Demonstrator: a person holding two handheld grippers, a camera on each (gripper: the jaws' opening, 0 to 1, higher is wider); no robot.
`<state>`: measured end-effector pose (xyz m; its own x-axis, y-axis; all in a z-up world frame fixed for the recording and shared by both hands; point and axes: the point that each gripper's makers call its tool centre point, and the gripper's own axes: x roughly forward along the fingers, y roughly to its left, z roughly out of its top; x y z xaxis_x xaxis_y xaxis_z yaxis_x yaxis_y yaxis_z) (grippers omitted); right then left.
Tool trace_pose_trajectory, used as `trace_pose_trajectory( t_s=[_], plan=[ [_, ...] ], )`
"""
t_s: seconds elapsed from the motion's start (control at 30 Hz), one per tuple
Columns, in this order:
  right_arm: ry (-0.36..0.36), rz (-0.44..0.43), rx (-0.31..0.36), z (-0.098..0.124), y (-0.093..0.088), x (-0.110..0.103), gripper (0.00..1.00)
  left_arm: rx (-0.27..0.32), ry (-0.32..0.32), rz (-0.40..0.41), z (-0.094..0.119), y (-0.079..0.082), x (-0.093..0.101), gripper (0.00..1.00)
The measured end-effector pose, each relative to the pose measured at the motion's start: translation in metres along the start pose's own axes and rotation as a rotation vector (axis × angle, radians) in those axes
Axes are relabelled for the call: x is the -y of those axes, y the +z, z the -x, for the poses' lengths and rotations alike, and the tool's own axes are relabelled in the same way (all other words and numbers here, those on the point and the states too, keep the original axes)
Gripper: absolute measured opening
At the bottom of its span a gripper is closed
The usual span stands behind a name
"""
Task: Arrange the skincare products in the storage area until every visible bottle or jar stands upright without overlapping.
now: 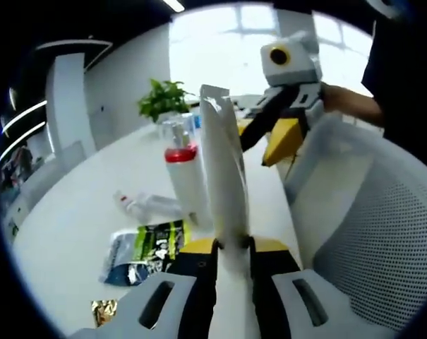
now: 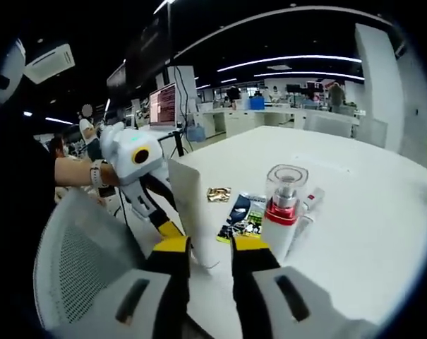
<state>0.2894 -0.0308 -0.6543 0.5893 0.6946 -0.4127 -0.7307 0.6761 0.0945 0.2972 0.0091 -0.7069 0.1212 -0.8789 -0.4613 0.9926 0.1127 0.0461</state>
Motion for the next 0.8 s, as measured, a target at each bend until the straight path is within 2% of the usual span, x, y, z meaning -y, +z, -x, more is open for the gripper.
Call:
trace_pose_trajectory(
  t_s=[0.13, 0.43, 0.8],
  plan=[
    [-0.039, -0.011, -0.029, 0.004, -0.006, 0.007, 0.29, -0.002, 0.014, -0.014, 0.0, 0.0, -0.004, 0.13],
    [-0.071, -0.057, -0.031, 0.007, -0.008, 0.011, 0.36, -0.013, 0.018, -0.031, -0.003, 0.002, -0.013, 0.14],
    [-0.099, -0.073, -0.033, 0.013, -0.011, 0.014, 0.38, -0.011, 0.022, -0.038, -0.007, 0.003, -0.021, 0.14]
  ],
)
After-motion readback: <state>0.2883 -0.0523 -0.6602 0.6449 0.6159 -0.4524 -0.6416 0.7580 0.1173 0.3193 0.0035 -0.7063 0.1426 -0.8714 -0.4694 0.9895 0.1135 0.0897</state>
